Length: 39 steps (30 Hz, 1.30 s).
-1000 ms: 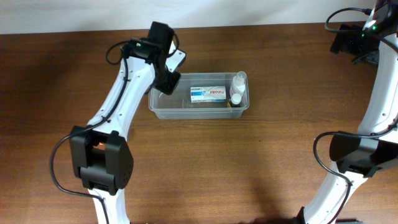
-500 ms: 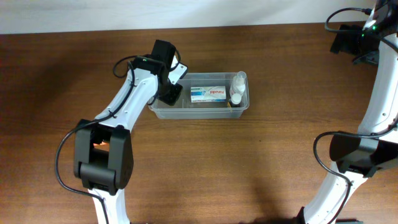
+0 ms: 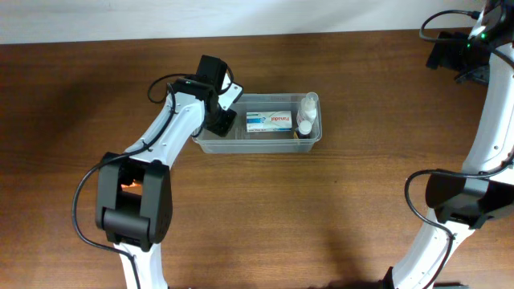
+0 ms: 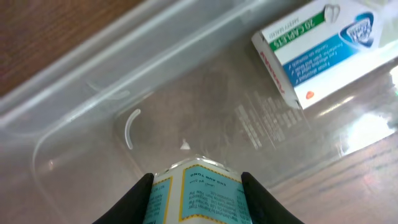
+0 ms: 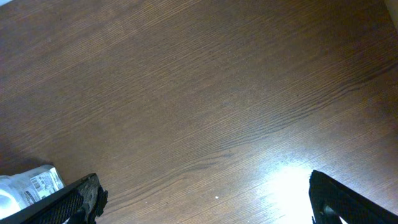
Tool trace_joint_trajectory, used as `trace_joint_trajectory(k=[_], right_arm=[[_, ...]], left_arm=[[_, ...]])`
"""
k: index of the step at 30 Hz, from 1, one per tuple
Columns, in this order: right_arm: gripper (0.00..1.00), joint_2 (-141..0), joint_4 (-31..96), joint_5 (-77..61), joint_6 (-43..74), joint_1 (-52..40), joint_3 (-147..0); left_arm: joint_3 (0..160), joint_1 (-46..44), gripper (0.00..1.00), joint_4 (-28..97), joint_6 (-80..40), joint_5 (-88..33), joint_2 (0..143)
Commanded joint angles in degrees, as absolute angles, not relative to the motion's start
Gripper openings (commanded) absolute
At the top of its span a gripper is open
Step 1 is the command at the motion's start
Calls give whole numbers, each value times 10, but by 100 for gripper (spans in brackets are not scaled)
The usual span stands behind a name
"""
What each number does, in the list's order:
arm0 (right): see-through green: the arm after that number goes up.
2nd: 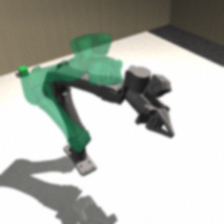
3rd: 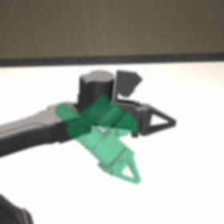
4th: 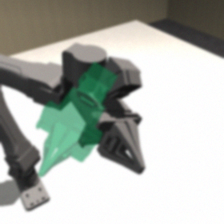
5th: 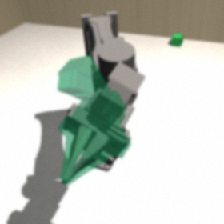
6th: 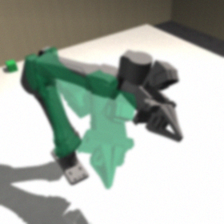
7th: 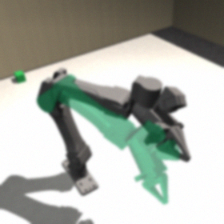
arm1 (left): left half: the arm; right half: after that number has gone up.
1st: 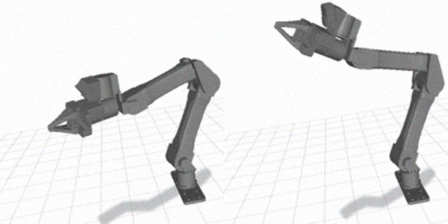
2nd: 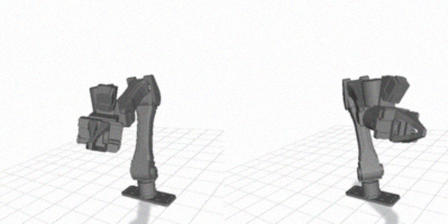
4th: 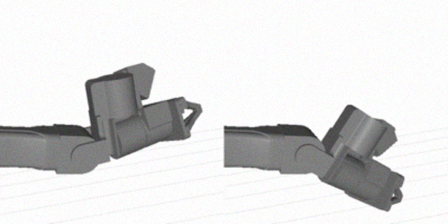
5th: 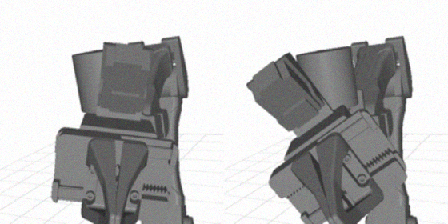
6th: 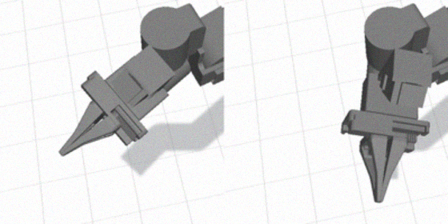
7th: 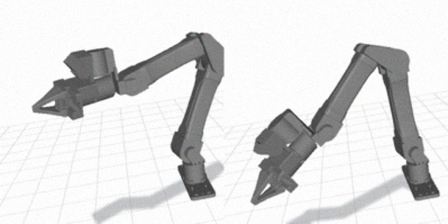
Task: Pack container
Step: 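Carry the jar over the container's left end and lower it, then open left gripper, release jar, and withdraw toward the orange tube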
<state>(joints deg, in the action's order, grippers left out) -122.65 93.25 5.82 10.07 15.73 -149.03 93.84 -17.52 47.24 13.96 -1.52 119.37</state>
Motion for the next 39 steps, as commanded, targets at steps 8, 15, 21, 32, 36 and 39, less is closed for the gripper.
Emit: trace_joint_trajectory(k=[8, 15, 21, 32, 36, 39], right_arm=[[98, -1222, 932, 65, 99, 158, -1494], [98, -1222, 932, 65, 99, 158, -1494], [98, -1222, 932, 65, 99, 158, -1494], [98, -1222, 932, 65, 99, 158, -1494], [98, -1222, 932, 65, 99, 158, -1494], [98, -1222, 932, 65, 99, 158, -1494]], left_arm=[[933, -175, 36, 456, 146, -23, 1237], [934, -175, 36, 445, 146, -21, 1237], [934, -174, 36, 441, 120, 23, 1237], [934, -174, 58, 426, 97, 35, 1237], [934, -174, 73, 424, 97, 35, 1237], [934, -174, 76, 424, 97, 35, 1237]])
